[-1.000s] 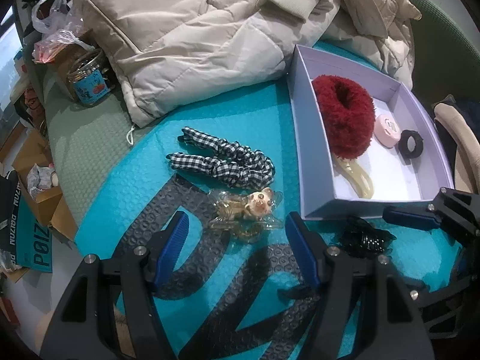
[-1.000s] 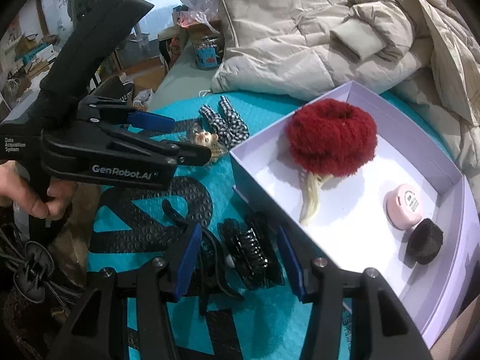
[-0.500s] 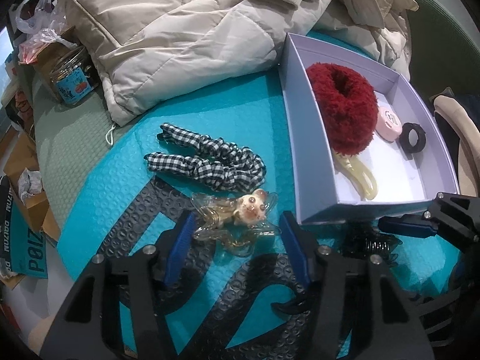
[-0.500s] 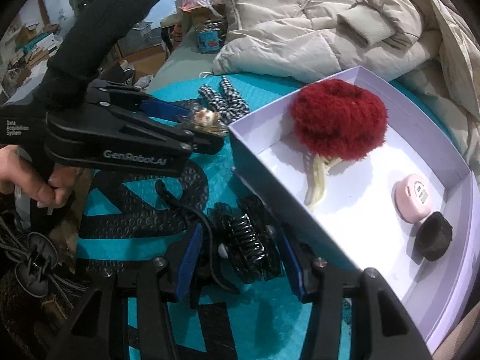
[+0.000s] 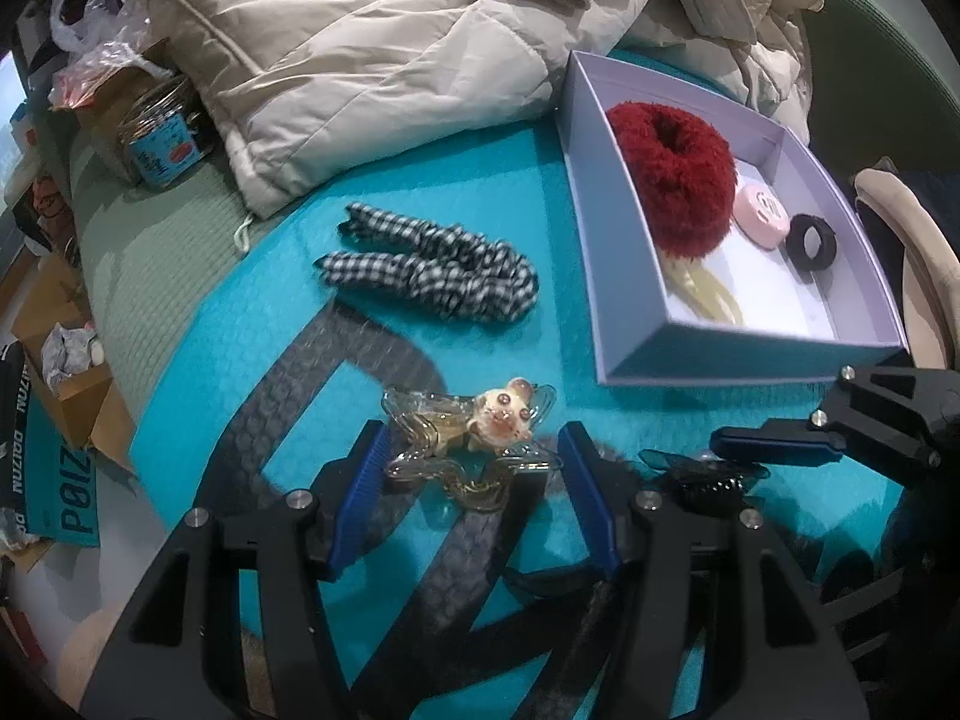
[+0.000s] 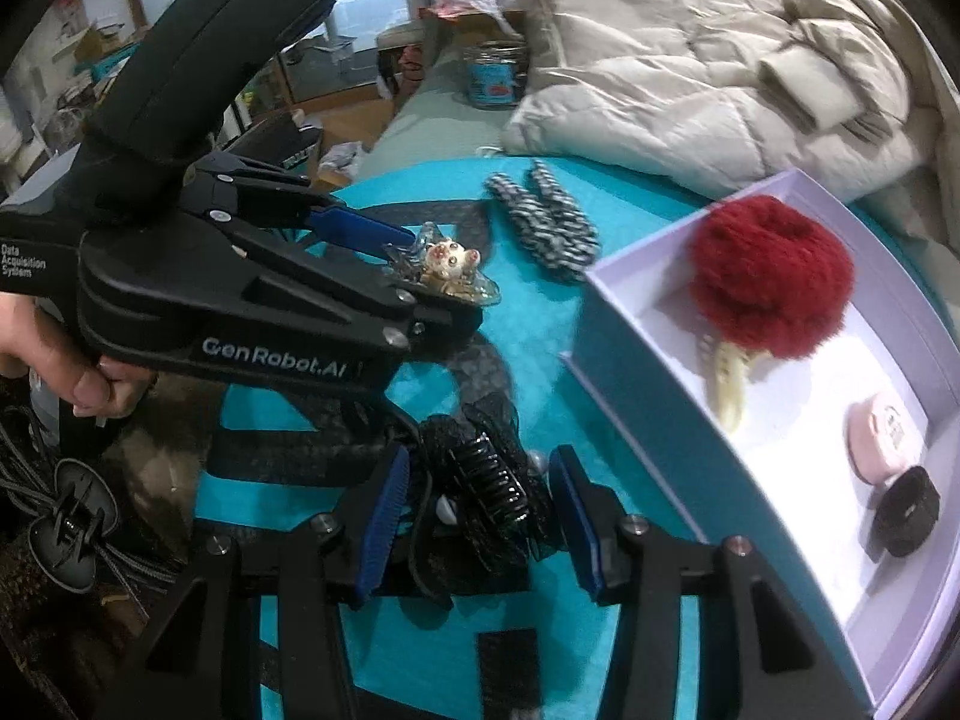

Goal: Organize objects
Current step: 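Grasp the gold bear clip with left tool while right tool grasps black claw clip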

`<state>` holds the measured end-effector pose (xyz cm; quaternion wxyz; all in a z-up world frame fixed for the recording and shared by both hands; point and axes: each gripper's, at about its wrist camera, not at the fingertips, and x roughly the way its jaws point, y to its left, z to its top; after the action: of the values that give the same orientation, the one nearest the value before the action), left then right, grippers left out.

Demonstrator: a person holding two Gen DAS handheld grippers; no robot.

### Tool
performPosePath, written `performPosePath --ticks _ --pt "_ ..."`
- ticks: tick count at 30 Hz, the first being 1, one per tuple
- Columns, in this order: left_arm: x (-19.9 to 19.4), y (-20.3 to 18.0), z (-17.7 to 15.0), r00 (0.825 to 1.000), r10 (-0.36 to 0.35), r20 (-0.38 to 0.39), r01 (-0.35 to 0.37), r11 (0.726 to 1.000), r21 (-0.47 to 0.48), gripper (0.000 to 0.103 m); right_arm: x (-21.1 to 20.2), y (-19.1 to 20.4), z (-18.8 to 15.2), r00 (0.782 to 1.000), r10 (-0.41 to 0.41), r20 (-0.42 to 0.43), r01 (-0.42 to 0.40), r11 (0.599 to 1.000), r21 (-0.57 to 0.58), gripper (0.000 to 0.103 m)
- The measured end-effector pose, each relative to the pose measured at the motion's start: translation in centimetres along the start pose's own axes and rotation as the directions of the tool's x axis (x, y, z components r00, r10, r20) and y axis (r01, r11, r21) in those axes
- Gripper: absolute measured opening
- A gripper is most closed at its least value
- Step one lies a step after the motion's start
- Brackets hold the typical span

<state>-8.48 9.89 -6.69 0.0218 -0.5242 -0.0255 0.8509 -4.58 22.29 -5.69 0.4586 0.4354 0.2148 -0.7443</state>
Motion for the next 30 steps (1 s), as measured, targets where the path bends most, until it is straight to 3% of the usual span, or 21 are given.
performPosePath --ticks 7,13,27,30 --pt "-1.4 1.4 -1.4 1.0 0.021 -0.002 -0.021 1.0 -0.006 0.057 -0.2 1.1 0.3 1.0 0.016 0.013 -0.016 0.999 -0.035 0.05" --pt "-2.3 1.7 -2.0 1.0 0.024 0.001 -0.024 1.0 0.001 0.057 -1.1 -0.5 0.5 0.998 0.015 0.053 -0.016 1.0 0.022 0.051" --pt "-2.5 1.5 -2.6 1.0 0.024 -0.007 -0.024 1.0 -0.001 0.057 1.7 -0.8 -0.1 1.0 0.009 -0.019 -0.009 1.0 0.019 0.051" --pt "-2.4 1.5 -2.6 1.0 0.022 -0.006 -0.022 1.0 -0.005 0.057 1.6 -0.8 -0.2 1.0 0.019 -0.005 -0.019 1.0 0.016 0.041"
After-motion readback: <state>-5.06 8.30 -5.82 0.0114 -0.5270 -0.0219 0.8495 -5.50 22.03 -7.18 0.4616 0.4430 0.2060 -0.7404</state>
